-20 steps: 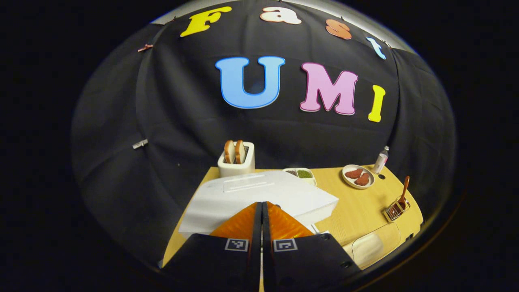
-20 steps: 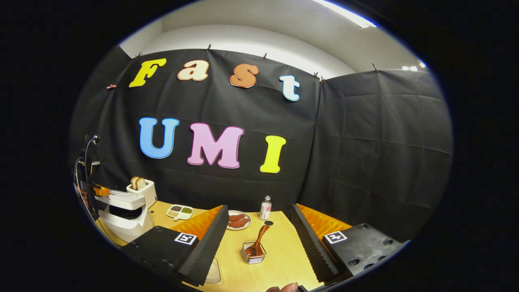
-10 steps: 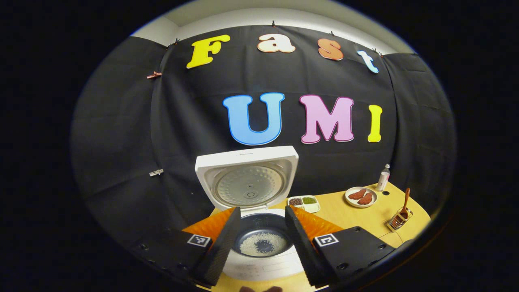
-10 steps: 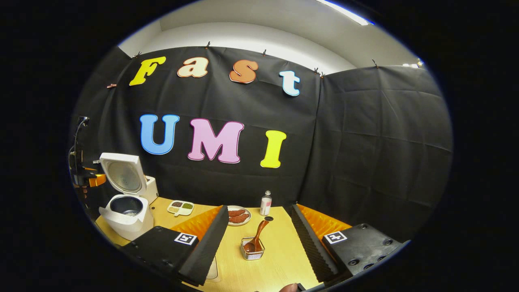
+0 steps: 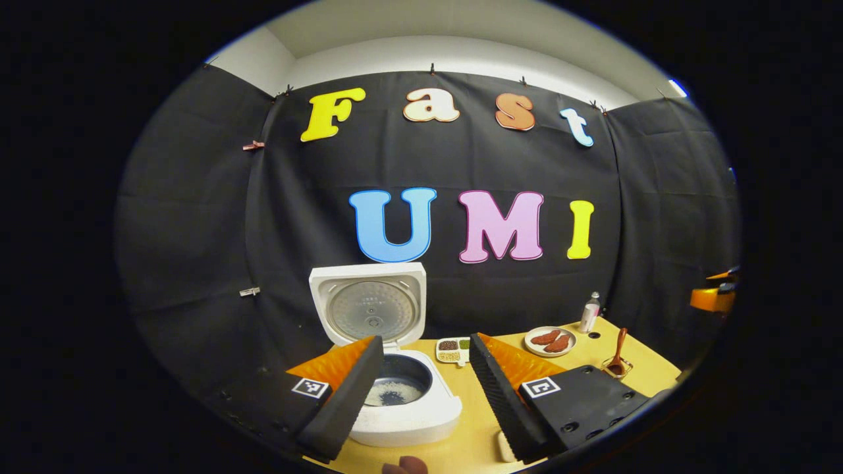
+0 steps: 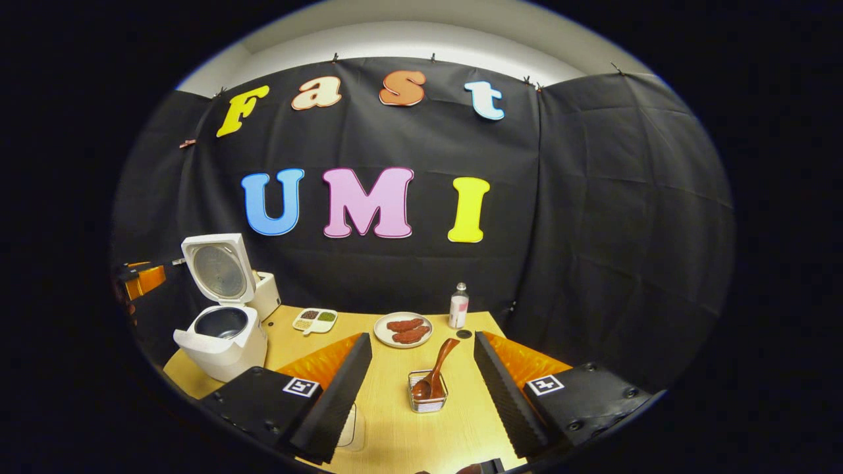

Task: Close the left gripper, press the button to open the rice cooker; take a wooden spoon from the chopstick holder with the right hand, scoop a spoonful of rice and pour it into the rice cooker, then put the wooden spoon back into the chopstick holder.

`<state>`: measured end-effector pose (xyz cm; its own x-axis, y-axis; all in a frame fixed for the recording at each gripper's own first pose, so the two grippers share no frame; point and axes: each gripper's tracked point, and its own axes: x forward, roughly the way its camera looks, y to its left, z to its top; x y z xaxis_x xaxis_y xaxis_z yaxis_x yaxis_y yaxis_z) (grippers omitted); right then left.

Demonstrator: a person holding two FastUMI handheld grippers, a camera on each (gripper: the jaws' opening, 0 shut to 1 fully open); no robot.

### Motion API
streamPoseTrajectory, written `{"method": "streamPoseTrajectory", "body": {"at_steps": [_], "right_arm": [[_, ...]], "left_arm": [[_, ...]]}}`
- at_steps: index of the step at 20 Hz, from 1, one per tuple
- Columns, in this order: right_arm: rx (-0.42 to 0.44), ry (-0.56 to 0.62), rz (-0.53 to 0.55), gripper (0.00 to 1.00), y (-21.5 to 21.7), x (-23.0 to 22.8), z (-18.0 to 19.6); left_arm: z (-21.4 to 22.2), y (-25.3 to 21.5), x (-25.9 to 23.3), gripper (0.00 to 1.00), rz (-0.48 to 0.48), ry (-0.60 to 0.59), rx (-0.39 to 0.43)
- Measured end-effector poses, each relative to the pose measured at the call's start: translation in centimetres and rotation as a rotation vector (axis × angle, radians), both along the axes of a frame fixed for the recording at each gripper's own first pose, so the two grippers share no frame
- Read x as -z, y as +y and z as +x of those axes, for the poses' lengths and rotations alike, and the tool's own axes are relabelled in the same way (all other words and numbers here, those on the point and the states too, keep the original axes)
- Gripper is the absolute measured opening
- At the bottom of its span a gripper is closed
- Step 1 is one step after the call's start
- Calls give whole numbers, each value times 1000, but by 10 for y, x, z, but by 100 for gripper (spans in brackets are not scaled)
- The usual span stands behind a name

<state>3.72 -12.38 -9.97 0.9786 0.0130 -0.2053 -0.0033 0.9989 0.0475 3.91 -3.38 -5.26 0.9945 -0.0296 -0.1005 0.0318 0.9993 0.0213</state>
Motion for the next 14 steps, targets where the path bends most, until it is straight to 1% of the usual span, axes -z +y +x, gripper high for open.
{"method": "streamPoseTrajectory", "body": {"at_steps": [2, 5, 7, 10, 12, 13, 14], "right_arm": [[-40, 35, 11, 98, -4, 21, 18], [-96, 93, 21, 98, -9, 61, 47], [-124, 143, 18, 98, -14, 91, 65], [-156, 216, 41, 96, -21, 134, 88], [-172, 255, 62, 92, -25, 159, 102], [-187, 269, 75, 86, -25, 170, 110], [-202, 284, 89, 83, -24, 179, 117]], "left_arm": [[-10, -17, 7, 90, 4, 19, 30], [-19, -31, 20, 90, 15, 56, 34], [-25, -39, 28, 91, 4, 78, 26], [-32, -48, 44, 91, 0, 126, 2], [-35, -54, 53, 91, 0, 158, -19], [-36, -59, 58, 91, -4, 179, -25], [-38, -65, 62, 91, -13, 193, -30]]}}
